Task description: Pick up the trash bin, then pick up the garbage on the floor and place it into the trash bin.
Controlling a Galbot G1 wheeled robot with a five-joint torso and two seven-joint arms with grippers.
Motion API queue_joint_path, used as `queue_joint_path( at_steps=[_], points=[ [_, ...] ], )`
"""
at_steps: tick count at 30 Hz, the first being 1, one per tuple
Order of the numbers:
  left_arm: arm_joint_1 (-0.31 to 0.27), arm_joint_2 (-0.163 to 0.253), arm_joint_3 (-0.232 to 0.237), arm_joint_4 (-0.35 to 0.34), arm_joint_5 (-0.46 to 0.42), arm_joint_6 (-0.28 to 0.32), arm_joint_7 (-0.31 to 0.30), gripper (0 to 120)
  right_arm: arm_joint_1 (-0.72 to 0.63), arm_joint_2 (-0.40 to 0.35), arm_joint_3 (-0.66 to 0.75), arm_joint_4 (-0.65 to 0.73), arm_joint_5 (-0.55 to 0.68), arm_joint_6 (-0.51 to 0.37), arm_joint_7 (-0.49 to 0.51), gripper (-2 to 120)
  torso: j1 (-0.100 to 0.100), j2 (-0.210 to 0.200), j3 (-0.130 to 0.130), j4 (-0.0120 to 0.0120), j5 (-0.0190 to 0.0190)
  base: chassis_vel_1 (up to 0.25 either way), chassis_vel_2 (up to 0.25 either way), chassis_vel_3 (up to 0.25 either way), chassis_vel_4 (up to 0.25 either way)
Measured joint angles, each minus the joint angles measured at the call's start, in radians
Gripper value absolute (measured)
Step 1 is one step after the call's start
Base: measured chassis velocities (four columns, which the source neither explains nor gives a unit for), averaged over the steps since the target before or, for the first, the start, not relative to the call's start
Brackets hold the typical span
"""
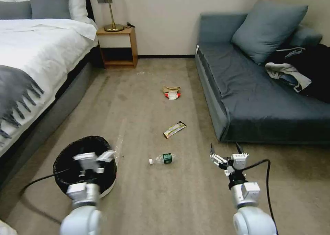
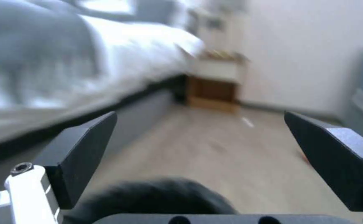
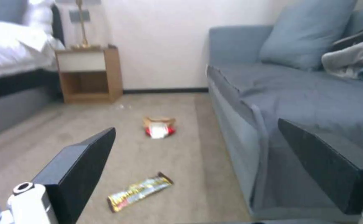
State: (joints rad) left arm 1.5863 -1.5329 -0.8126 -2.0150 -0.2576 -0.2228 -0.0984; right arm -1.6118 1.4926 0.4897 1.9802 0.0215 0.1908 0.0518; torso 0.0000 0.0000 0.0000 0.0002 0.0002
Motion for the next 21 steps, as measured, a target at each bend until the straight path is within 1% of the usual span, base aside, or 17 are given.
queue_joint_path(
  at_steps=[1, 2, 3, 4, 5, 7, 8, 9, 10, 11, 13, 14, 16, 18, 19, 21],
  points=[
    [0.008, -0.008, -0.017, -0.002, 0.006, -0.026, 0.033, 100, -0.017, -0.002, -0.019, -0.007, 0.007, 0.055, 0.016, 100, 0.0, 0.0, 0.0, 0.0001, -0.0001, 0.0, 0.0, 0.0, 0.0],
    [0.011, -0.011, -0.022, -0.002, 0.016, -0.031, 0.047, 100, -0.028, -0.004, -0.03, -0.011, 0.011, 0.09, 0.025, 100, 0.0, 0.0, 0.0, 0.0001, -0.0006, 0.0, 0.0, 0.0, 0.0],
    [0.011, -0.011, -0.022, -0.002, 0.016, -0.031, 0.047, 100, -0.028, -0.004, -0.03, -0.011, 0.011, 0.09, 0.025, 100, 0.0, 0.0, 0.0, 0.0001, -0.0006, 0.0, 0.0, 0.0, 0.0],
    [0.013, -0.013, -0.023, -0.002, 0.03, -0.033, 0.059, 100, -0.042, -0.006, -0.044, -0.016, 0.017, 0.135, 0.038, 100, 0.0, 0.0, 0.0, -0.0003, -0.0003, 0.0, 0.0, 0.0, 0.0],
    [0.013, -0.013, -0.023, -0.002, 0.03, -0.033, 0.059, 100, -0.042, -0.006, -0.044, -0.016, 0.017, 0.135, 0.038, 100, 0.0, 0.0, 0.0, -0.0003, -0.0003, 0.0, 0.0, 0.0, 0.0],
    [0.022, -0.016, -0.023, -0.002, 0.062, -0.03, 0.085, 100, -0.066, -0.011, -0.067, -0.026, 0.02, 0.214, 0.057, 100, 0.0, 0.0, 0.0, -0.0005, -0.0001, 0.0, 0.0, 0.0, 0.0],
    [0.025, -0.017, -0.022, -0.002, 0.07, -0.027, 0.092, 100, -0.062, -0.024, -0.062, -0.028, 0.006, 0.226, 0.053, 100, 0.0, 0.0, 0.0, -0.0008, 0.0005, 0.0, 0.0, 0.0, 0.0],
    [0.029, -0.019, -0.022, -0.003, 0.079, -0.021, 0.104, 100, -0.049, -0.053, -0.049, -0.026, -0.01, 0.228, 0.048, 100, 0.0, 0.0, 0.0, 0.0, -0.0003, 0.0, 0.0, 0.0, 0.0],
    [0.029, -0.019, -0.022, -0.003, 0.079, -0.021, 0.104, 100, -0.049, -0.053, -0.049, -0.026, -0.01, 0.228, 0.048, 100, 0.0, 0.0, 0.0, 0.0, -0.0003, 0.0, 0.0, 0.0, 0.0],
    [0.033, -0.021, -0.02, -0.006, 0.083, -0.013, 0.116, 100, -0.043, -0.073, -0.048, -0.016, -0.018, 0.22, 0.049, 100, 0.0, 0.0, 0.0, 0.0001, -0.0009, 0.0, 0.0, 0.0, 0.0],
    [0.036, -0.021, -0.019, -0.013, 0.087, 0.002, 0.136, 100, -0.043, -0.096, -0.049, 0.001, -0.017, 0.192, 0.046, 100, 0.0, 0.0, 0.0, -0.0002, 0.0002, 0.0, 0.0, 0.0, 0.0],
    [0.036, -0.021, -0.019, -0.013, 0.087, 0.002, 0.136, 100, -0.043, -0.096, -0.049, 0.001, -0.017, 0.192, 0.046, 100, 0.0, 0.0, 0.0, -0.0002, 0.0002, 0.0, 0.0, 0.0, 0.0],
    [0.037, -0.021, -0.019, -0.017, 0.09, 0.012, 0.151, 100, -0.045, -0.108, -0.038, 0.011, -0.01, 0.172, 0.011, 100, 0.0, 0.0, 0.0, -0.0003, -0.0002, 0.0, 0.0, 0.0, 0.0],
    [0.037, -0.02, -0.019, -0.019, 0.09, 0.015, 0.152, 100, -0.045, -0.111, -0.035, 0.013, -0.01, 0.169, 0.003, 100, 0.0, 0.0, 0.0, -0.0003, -0.0001, 0.0, 0.0, 0.0, 0.0],
    [0.04, -0.017, -0.016, -0.026, 0.089, 0.03, 0.148, 100, -0.045, -0.124, -0.028, 0.018, -0.014, 0.156, -0.005, 100, 0.0, 0.0, 0.0, -0.0003, -0.0001, 0.0, 0.0, 0.0, 0.0],
    [0.041, -0.016, -0.012, -0.028, 0.088, 0.035, 0.14, 100, -0.046, -0.131, -0.029, 0.022, -0.014, 0.147, -0.002, 100, 0.0, 0.0, 0.0, -0.0002, -0.0001, 0.0, 0.0, 0.0, 0.0]
  ],
)
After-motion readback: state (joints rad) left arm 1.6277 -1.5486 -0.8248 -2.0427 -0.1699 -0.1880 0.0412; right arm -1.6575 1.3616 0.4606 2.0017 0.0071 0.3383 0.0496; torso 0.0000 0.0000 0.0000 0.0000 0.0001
